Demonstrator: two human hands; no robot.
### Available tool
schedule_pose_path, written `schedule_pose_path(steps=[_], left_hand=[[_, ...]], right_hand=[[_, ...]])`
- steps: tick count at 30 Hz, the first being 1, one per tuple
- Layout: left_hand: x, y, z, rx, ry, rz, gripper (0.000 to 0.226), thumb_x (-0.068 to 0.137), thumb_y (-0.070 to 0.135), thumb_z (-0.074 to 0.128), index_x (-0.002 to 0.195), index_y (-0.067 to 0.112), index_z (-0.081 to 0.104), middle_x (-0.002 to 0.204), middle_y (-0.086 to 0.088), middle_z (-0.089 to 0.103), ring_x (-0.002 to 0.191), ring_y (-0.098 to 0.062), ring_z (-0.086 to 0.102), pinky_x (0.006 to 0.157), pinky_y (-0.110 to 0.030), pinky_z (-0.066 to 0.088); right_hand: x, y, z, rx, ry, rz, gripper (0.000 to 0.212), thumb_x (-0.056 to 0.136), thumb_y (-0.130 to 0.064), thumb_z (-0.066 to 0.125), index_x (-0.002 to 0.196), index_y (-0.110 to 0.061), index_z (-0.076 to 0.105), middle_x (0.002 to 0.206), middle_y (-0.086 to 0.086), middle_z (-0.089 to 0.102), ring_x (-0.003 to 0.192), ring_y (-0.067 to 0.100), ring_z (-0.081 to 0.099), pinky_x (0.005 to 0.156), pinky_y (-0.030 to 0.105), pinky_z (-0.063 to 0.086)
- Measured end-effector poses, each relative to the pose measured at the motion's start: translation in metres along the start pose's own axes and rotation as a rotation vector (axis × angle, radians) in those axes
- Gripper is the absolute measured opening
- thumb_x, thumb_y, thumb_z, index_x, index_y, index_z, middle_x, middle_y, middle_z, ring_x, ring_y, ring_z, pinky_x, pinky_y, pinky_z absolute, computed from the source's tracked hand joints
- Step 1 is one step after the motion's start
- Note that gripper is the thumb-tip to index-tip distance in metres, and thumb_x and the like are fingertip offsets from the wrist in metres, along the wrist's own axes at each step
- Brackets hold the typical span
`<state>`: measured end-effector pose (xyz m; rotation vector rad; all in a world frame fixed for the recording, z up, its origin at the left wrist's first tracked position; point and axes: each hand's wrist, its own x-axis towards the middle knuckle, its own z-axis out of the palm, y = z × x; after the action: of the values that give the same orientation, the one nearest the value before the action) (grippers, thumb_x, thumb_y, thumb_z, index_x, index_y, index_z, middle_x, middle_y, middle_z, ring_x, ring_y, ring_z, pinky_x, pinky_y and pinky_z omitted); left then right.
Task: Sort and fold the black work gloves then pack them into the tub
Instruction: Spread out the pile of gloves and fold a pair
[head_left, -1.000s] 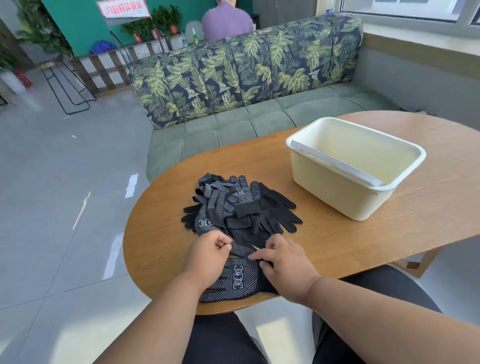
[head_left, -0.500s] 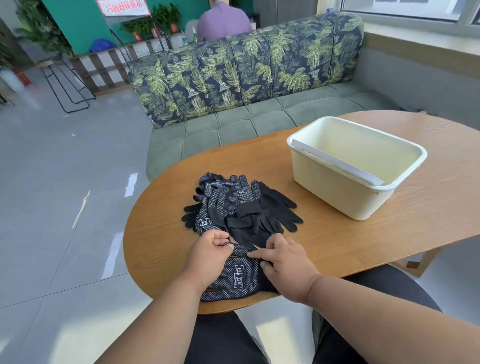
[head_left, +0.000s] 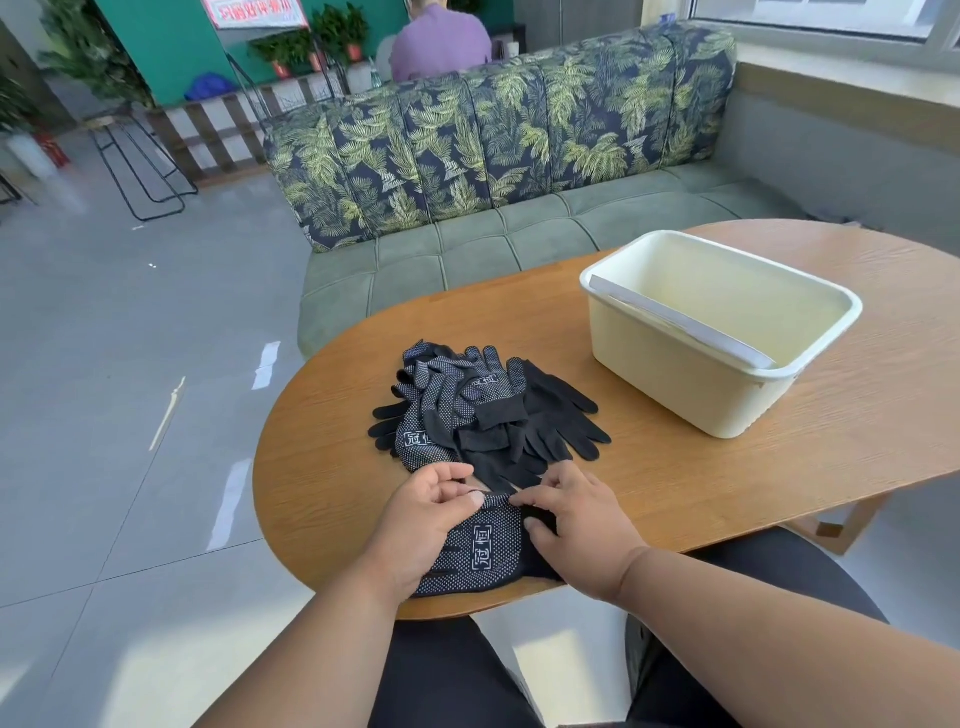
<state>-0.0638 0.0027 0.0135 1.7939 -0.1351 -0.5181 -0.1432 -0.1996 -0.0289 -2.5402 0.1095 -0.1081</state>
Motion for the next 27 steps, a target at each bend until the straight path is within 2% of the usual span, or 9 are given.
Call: schedule_pose_path(steps=[2, 5, 10, 13, 17, 21, 25, 27], left_hand=[[-0.004, -0.003, 0.002, 0.034, -0.021, 0.024, 0.029, 0.092, 0.010, 0.077, 0.118, 0.021, 0.068, 0.104, 0.000, 0.079, 0.103, -0.014, 0.074, 0.100, -0.031, 0.054], [-0.007, -0.008, 0.004, 0.148, -0.021, 0.092, 0.025, 0.090, 0.014, 0.079, 0.112, 0.023, 0.072, 0.102, 0.004, 0.078, 0.101, -0.009, 0.073, 0.100, -0.031, 0.054], [-0.011, -0.018, 0.012, 0.310, -0.032, 0.169, 0.023, 0.086, 0.023, 0.082, 0.101, 0.037, 0.072, 0.096, 0.015, 0.076, 0.098, -0.003, 0.070, 0.098, -0.029, 0.049], [-0.013, -0.019, 0.016, 0.343, -0.049, 0.169, 0.023, 0.087, 0.019, 0.082, 0.099, 0.036, 0.072, 0.094, 0.019, 0.076, 0.095, 0.000, 0.069, 0.096, -0.026, 0.048], [-0.012, -0.024, 0.016, 0.406, -0.043, 0.180, 0.024, 0.084, 0.029, 0.082, 0.098, 0.047, 0.072, 0.096, 0.023, 0.074, 0.105, 0.001, 0.064, 0.104, -0.033, 0.048], [-0.013, -0.025, 0.018, 0.450, -0.039, 0.216, 0.022, 0.085, 0.030, 0.082, 0.097, 0.045, 0.072, 0.095, 0.028, 0.072, 0.110, 0.002, 0.060, 0.108, -0.035, 0.045], [-0.012, -0.025, 0.016, 0.446, -0.046, 0.241, 0.017, 0.090, 0.029, 0.076, 0.098, 0.044, 0.073, 0.096, 0.028, 0.071, 0.114, 0.004, 0.056, 0.110, -0.033, 0.043], [-0.012, -0.027, 0.017, 0.449, -0.038, 0.254, 0.023, 0.092, 0.025, 0.074, 0.100, 0.046, 0.072, 0.096, 0.026, 0.071, 0.113, 0.002, 0.057, 0.110, -0.034, 0.043]], right_hand=[[0.001, 0.001, 0.001, -0.006, 0.002, 0.003, 0.034, 0.097, -0.044, 0.055, 0.129, -0.045, 0.066, 0.121, -0.009, 0.046, 0.120, 0.014, 0.046, 0.112, 0.034, 0.036], [0.001, 0.001, 0.002, -0.009, 0.008, 0.002, 0.034, 0.096, -0.044, 0.056, 0.129, -0.044, 0.067, 0.121, -0.008, 0.047, 0.120, 0.016, 0.047, 0.111, 0.035, 0.038], [0.001, 0.002, 0.003, 0.004, 0.030, -0.005, 0.032, 0.095, -0.041, 0.060, 0.126, -0.042, 0.069, 0.121, -0.006, 0.049, 0.120, 0.017, 0.049, 0.109, 0.036, 0.040], [0.001, 0.002, 0.003, -0.001, 0.033, -0.004, 0.031, 0.095, -0.040, 0.060, 0.126, -0.041, 0.069, 0.122, -0.005, 0.050, 0.120, 0.017, 0.049, 0.109, 0.036, 0.039], [0.001, 0.000, 0.003, 0.008, 0.043, 0.005, 0.029, 0.094, -0.039, 0.062, 0.122, -0.039, 0.070, 0.121, -0.006, 0.051, 0.119, 0.017, 0.050, 0.109, 0.035, 0.040], [0.001, 0.000, 0.001, 0.004, 0.039, 0.024, 0.028, 0.093, -0.040, 0.062, 0.121, -0.037, 0.067, 0.123, -0.007, 0.051, 0.121, 0.017, 0.050, 0.111, 0.036, 0.039], [0.001, 0.000, 0.001, 0.004, 0.027, 0.029, 0.030, 0.094, -0.040, 0.061, 0.123, -0.037, 0.067, 0.124, -0.008, 0.050, 0.122, 0.017, 0.049, 0.111, 0.035, 0.038], [0.001, 0.000, 0.000, 0.004, 0.023, 0.031, 0.031, 0.094, -0.039, 0.060, 0.124, -0.036, 0.068, 0.124, -0.008, 0.050, 0.122, 0.016, 0.049, 0.112, 0.035, 0.038]])
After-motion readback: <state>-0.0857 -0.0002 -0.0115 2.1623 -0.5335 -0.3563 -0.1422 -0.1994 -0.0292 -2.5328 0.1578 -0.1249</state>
